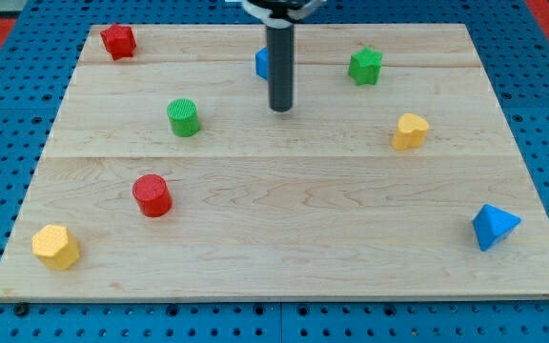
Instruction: Move the blue cube diagonal to the green circle
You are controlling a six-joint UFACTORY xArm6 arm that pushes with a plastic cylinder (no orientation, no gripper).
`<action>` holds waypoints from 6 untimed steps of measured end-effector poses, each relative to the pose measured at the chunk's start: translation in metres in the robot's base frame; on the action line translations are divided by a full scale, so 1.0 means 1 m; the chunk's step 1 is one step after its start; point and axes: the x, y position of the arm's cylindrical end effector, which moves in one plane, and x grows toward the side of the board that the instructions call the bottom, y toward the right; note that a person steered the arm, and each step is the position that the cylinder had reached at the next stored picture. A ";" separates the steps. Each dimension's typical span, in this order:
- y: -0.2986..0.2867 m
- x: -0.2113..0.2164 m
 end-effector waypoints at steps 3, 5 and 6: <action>0.001 -0.053; -0.052 -0.105; -0.039 -0.111</action>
